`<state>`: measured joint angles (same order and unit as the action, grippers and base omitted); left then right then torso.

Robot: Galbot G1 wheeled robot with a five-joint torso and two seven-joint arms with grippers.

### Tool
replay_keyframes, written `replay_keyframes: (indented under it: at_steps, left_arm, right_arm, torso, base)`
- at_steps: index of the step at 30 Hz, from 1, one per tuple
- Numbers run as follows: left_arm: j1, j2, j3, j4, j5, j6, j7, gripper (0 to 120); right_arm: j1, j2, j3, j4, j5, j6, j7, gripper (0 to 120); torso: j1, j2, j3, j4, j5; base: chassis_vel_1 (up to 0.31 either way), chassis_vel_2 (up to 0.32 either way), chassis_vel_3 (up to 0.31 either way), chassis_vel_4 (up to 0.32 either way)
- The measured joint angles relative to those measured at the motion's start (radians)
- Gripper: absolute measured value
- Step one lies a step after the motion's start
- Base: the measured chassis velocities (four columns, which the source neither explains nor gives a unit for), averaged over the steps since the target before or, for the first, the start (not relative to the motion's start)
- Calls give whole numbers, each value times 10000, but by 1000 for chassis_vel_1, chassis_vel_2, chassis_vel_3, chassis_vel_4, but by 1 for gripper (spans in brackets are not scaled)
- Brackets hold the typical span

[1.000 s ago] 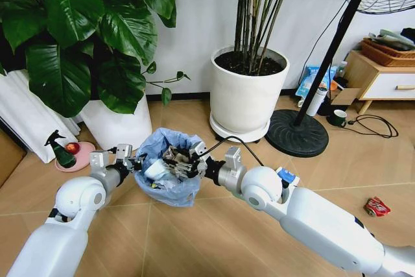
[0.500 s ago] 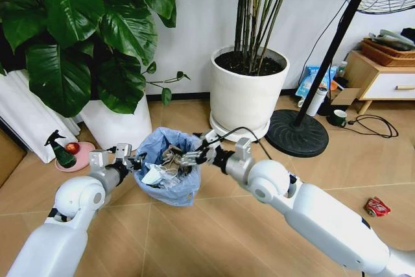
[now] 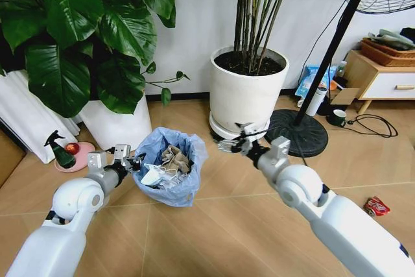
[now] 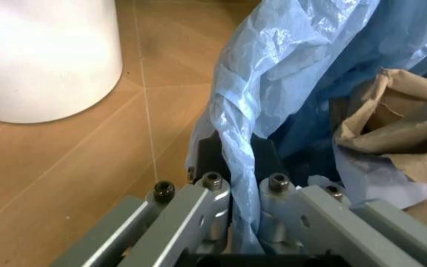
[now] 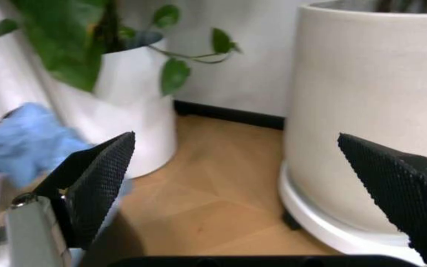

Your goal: Pick up the trash bin and place the garbage on the floor into it.

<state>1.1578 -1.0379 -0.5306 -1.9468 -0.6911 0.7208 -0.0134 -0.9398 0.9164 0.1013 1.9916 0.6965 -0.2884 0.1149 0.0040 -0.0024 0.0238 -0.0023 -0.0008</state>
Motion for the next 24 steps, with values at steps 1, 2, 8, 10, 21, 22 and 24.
replay_keyframes:
  at_steps: [1, 2, 8, 10, 21, 22, 24]
  left_arm:
    - [28, -3, -15, -33, 1, 0, -7, 0]
    - [53, -6, -25, -62, 1, 0, -14, 0]
    - [76, 9, -28, -99, 1, 0, -21, 0]
    - [78, 35, -23, -113, -4, 0, -18, 0]
    - [104, 86, -4, -149, -35, 0, -15, 0]
    - [108, 90, -4, -154, -36, 0, -15, 0]
    - [111, 91, -4, -156, -36, 0, -15, 0]
  right_arm:
    - [-101, 32, 155, 2, -50, 1, 79, 100]
    - [-263, 66, 369, 1, -124, 0, 180, 100]
    - [-914, 75, 1293, -427, -464, 130, 201, 100]
    - [-1137, 85, 1733, -830, -652, 287, 96, 100]
    - [-1568, 657, 2979, -3450, -660, 638, 55, 100]
    - [-1595, 732, 3064, -3790, -685, 704, 38, 100]
    - [-1611, 785, 3118, -4018, -705, 744, 9, 100]
  torso:
    - [0, 0, 0, 1, -1]
    - [0, 0, 0, 5, 0]
    - [0, 0, 1, 0, 0]
    - [0, 0, 1, -1, 0]
    - [1, 0, 1, 0, 1]
    - [0, 0, 1, 0, 2]
    - [0, 0, 1, 0, 1]
  base:
    - [0, 0, 0, 0]
    - [0, 0, 0, 0]
    - [0, 0, 0, 0]
    - [0, 0, 0, 0]
    - [0, 0, 0, 0]
    - [0, 0, 0, 0]
    - [0, 0, 0, 0]
